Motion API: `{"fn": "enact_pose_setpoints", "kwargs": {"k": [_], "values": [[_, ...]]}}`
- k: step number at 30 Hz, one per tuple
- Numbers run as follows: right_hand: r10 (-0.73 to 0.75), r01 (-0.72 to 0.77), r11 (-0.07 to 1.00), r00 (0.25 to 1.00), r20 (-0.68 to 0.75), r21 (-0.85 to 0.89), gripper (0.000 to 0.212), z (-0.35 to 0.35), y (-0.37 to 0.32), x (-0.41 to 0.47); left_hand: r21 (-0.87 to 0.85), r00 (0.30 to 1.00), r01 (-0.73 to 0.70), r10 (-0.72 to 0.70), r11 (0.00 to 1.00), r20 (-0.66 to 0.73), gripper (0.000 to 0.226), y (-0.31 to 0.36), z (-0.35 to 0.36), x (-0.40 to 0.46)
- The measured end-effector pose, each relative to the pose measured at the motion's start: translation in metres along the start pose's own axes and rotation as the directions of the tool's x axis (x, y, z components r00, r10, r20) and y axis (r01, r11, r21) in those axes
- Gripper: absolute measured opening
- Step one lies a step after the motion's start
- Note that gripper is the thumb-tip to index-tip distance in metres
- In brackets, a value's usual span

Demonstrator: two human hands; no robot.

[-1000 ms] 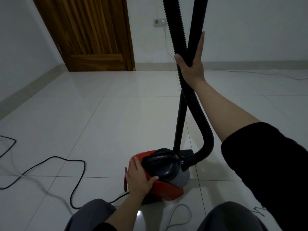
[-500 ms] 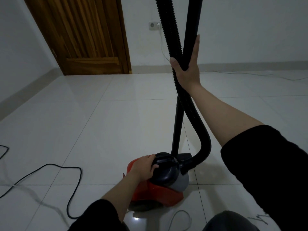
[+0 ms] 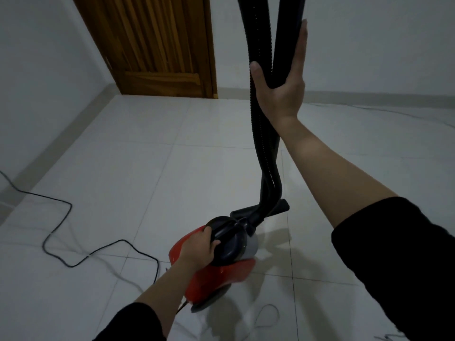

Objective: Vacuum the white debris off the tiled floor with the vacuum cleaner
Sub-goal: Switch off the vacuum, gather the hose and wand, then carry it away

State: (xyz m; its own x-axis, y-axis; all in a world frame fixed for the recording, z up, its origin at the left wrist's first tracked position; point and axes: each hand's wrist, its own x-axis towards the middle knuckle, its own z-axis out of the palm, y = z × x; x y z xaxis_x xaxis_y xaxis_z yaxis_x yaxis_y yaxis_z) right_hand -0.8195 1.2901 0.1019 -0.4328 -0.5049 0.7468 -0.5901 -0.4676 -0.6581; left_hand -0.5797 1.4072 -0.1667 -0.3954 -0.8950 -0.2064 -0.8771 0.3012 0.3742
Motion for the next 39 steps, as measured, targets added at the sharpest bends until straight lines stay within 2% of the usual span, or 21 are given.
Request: {"fn": "enact_pose_setpoints", "kwargs": {"k": [4,9,15,21,30,35,39], "values": [[0.073,-0.073,0.995,0.997,0.004,0.068,0.091,0.038,-0.061,0.061,-0.012,0.997,0.073,-0.073,0.997,-0.014,0.035,0.0,-0.093,-0.016],[0.067,-0.067,0.988,0.998,0.007,0.138,0.087,0.09,-0.127,0.124,0.012,0.99,0.141,-0.14,0.99,-0.021,0.039,-0.01,-0.2,-0.025],[0.112,-0.132,0.964,0.989,0.097,0.233,0.091,0.16,-0.162,0.185,0.033,0.972,0.235,-0.234,0.971,-0.025,0.04,-0.033,-0.297,-0.004],[0.072,-0.126,0.937,0.983,0.171,0.326,0.091,0.258,-0.123,0.247,0.077,0.936,0.352,-0.351,0.933,-0.026,0.041,-0.067,-0.362,0.07],[0.009,-0.138,0.865,0.966,0.259,0.482,0.092,0.44,-0.079,0.35,-0.048,0.86,0.501,-0.503,0.864,-0.084,0.041,-0.118,-0.434,0.212],[-0.039,-0.081,0.868,0.972,0.23,0.49,0.091,0.548,-0.057,0.387,-0.121,0.821,0.55,-0.561,0.827,-0.102,0.042,-0.164,-0.472,0.288],[-0.035,-0.153,0.867,0.931,0.363,0.474,0.093,0.643,-0.035,0.413,-0.141,0.804,0.575,-0.589,0.806,-0.085,0.044,-0.222,-0.503,0.354]]}}
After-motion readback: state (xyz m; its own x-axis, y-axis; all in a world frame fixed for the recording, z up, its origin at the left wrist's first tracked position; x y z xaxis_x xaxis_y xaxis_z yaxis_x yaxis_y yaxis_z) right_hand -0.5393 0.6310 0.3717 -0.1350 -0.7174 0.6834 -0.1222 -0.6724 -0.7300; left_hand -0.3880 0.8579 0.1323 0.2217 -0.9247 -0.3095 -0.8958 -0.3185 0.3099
